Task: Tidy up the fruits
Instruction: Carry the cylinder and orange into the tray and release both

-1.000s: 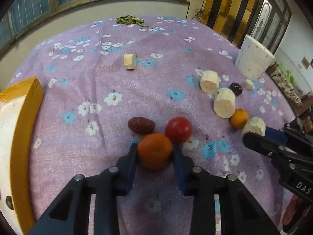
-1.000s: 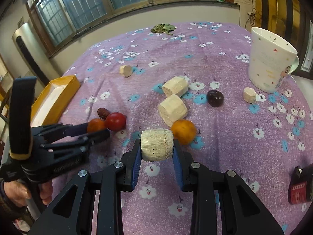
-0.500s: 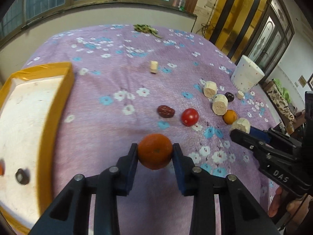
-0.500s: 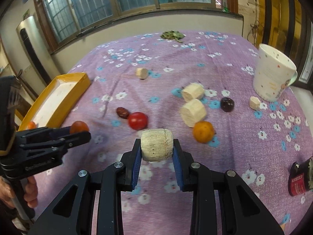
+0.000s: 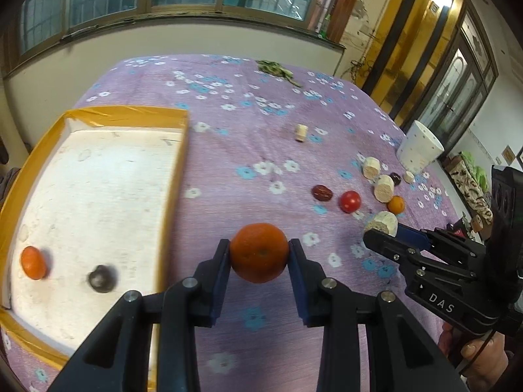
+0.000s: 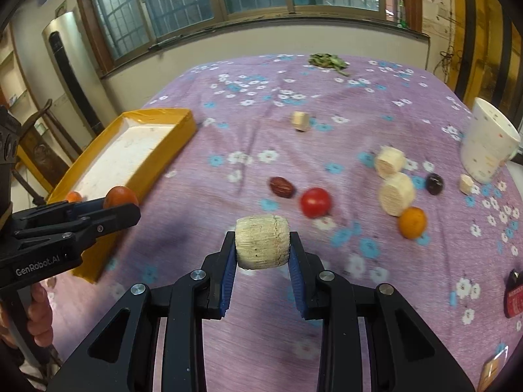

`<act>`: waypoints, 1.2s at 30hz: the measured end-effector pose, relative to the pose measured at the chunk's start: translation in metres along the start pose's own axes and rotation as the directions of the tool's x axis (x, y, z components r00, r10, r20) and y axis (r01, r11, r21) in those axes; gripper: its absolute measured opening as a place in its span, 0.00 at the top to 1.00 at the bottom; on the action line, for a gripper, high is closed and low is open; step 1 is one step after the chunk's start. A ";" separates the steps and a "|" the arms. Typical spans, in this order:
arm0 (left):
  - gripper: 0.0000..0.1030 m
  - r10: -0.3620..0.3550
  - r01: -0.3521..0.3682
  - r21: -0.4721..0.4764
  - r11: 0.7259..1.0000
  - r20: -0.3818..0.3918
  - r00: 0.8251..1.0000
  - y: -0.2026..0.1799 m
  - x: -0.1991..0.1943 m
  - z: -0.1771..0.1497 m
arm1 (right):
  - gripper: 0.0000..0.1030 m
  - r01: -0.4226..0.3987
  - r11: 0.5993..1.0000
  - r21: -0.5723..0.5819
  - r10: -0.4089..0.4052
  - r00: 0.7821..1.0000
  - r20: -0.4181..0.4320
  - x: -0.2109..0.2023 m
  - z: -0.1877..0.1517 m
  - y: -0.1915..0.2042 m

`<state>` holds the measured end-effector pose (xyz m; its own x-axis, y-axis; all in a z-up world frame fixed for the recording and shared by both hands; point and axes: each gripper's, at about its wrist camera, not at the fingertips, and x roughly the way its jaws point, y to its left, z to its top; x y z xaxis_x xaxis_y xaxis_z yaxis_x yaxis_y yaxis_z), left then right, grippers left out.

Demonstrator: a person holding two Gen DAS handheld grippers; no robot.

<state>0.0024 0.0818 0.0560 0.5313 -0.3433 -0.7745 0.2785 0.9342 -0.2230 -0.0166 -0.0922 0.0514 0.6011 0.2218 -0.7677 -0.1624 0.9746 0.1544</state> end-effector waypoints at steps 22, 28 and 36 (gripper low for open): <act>0.64 0.200 -0.191 -0.196 0.962 0.028 0.979 0.161 -0.034 0.010 | 0.72 -0.205 0.964 -0.171 0.195 0.978 -0.070 0.067 0.060 0.143; 0.64 0.238 -0.236 -0.249 0.939 -0.021 0.971 0.199 -0.019 0.013 | 0.72 -0.229 0.953 -0.200 0.205 0.969 -0.135 0.101 0.061 0.175; 0.64 0.238 -0.248 -0.267 0.931 -0.068 0.969 0.219 -0.001 0.015 | 0.72 -0.218 0.950 -0.225 0.175 0.965 -0.196 0.128 0.056 0.194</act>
<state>0.0749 0.2855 0.0165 0.5269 -0.1035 -0.8436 -0.0862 0.9809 -0.1741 0.0722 0.1272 0.0179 0.3985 0.3782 -0.8356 -0.4612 0.8701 0.1738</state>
